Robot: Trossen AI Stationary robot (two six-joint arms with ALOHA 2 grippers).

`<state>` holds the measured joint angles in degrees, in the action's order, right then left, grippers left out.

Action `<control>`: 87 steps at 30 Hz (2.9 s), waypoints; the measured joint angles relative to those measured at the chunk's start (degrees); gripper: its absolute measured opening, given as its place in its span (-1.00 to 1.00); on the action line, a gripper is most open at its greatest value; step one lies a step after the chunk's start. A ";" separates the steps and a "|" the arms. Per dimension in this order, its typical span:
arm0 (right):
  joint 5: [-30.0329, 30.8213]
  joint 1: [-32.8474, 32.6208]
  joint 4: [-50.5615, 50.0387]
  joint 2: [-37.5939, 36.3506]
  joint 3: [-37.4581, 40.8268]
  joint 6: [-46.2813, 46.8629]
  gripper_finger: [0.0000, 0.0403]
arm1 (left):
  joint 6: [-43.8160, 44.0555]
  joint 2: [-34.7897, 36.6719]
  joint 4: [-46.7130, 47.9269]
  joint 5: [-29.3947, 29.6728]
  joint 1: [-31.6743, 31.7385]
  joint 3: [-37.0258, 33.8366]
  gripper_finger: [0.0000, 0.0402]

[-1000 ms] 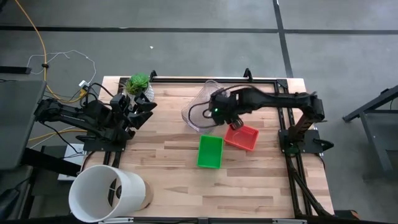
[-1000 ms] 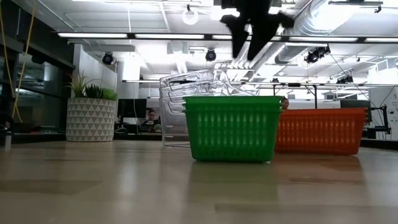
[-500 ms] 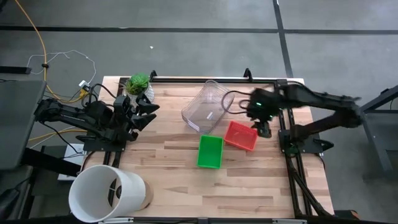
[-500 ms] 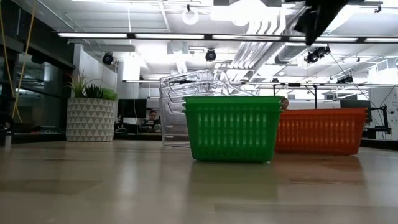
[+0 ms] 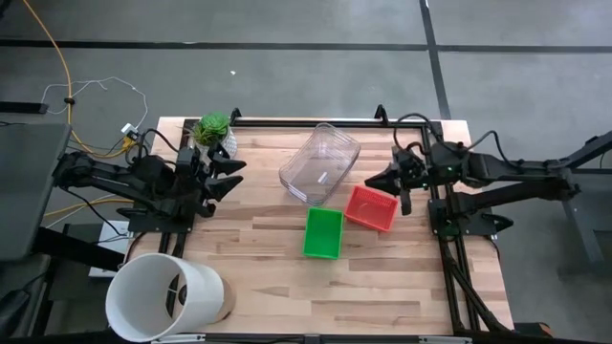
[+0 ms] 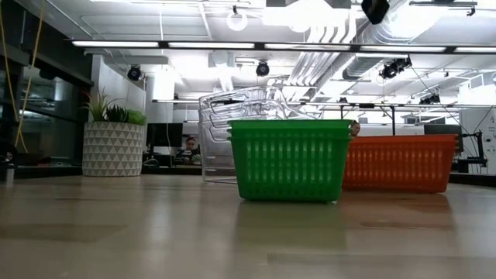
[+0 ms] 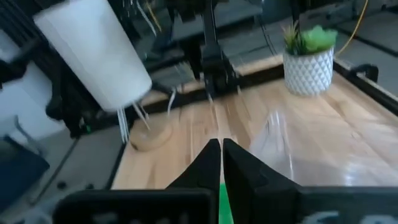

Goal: Stack baskets by color
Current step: Return to Home Position

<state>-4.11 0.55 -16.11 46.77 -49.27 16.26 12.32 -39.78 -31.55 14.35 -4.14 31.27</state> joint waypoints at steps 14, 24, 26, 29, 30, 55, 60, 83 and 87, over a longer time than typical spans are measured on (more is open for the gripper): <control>0.83 -0.60 3.03 0.06 0.38 1.83 -1.00 | -0.97 8.00 18.57 -2.58 0.00 -0.03 -0.66; 1.08 -0.60 3.88 0.06 0.38 5.92 -1.00 | -3.08 21.72 19.91 -7.72 0.00 -9.43 -0.99; 1.08 -0.60 3.88 0.06 0.38 6.89 -1.00 | -2.98 24.18 19.78 -7.79 0.00 -12.22 -1.00; 1.16 -0.60 3.87 0.06 0.38 7.29 -1.00 | -2.41 27.98 19.72 -7.79 0.00 -16.09 -1.00; 1.56 -0.60 3.86 0.06 0.38 7.29 -1.00 | -1.97 29.28 19.74 -7.79 0.00 -17.31 -1.00; 2.43 -0.60 3.01 0.08 0.38 7.31 -1.00 | 7.66 39.55 25.60 -9.23 0.02 -30.60 -1.00; 2.41 -0.60 2.98 0.08 0.38 7.31 -1.00 | 6.98 39.59 25.39 -9.24 0.02 -30.58 -1.00; 2.15 -0.60 -1.56 0.08 0.38 11.95 -1.00 | 0.49 39.24 30.88 -15.78 10.63 -30.55 -1.00; 2.15 -0.60 -1.60 0.08 0.38 11.81 -1.00 | 0.48 37.86 30.91 -15.11 11.41 -30.53 -1.00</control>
<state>-1.96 -0.05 -17.71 46.85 -48.88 28.08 12.80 -1.92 -0.64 -0.75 7.27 0.73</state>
